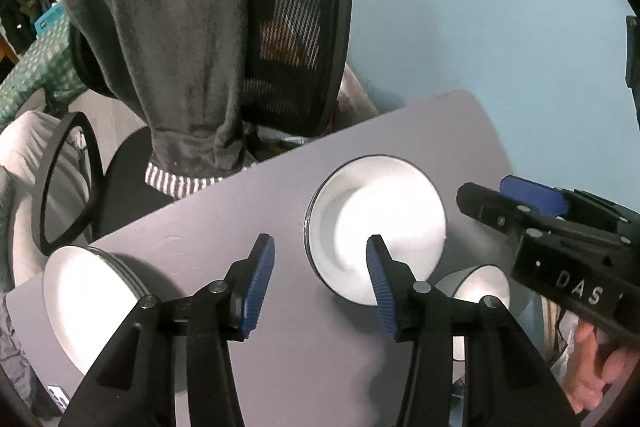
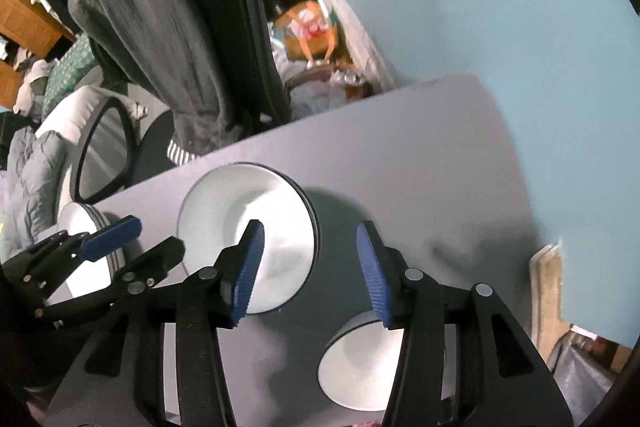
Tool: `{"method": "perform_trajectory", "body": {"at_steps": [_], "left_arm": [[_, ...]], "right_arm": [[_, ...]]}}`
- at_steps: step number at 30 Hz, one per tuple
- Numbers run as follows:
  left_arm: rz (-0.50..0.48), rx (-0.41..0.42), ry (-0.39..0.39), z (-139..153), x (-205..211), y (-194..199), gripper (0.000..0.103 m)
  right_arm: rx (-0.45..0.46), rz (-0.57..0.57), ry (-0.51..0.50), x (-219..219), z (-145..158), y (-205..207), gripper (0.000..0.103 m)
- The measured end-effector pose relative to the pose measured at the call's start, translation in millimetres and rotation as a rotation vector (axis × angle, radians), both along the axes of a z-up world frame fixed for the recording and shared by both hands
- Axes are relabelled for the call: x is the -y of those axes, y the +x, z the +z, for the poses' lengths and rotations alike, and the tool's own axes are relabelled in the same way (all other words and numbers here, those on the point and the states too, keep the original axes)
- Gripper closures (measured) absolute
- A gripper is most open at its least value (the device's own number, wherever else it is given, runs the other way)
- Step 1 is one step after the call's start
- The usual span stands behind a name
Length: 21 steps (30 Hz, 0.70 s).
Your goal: Organize plates and bowls
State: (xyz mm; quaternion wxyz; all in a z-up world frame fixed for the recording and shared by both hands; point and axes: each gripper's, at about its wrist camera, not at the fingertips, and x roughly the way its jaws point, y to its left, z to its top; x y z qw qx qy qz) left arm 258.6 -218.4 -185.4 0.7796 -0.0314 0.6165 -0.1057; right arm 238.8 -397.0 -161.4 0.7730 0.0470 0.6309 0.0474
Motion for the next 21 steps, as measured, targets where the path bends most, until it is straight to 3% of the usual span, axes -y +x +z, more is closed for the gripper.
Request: {"method": "perform_trajectory", "body": {"at_steps": [2,7,21], "left_arm": [[0.01,0.036,-0.012,13,-4,-6,0.043],[0.015,0.105,-0.039,41,-10,-21,0.043],[0.013,0.239,-0.091,99,-21,-70,0.034]], "right_arm": [[0.031,-0.006,0.001,1,11,-4,0.045],[0.097,-0.022,0.018,2,39,-14,0.036],[0.25,-0.021,0.003,-5,97,-51,0.035]]}}
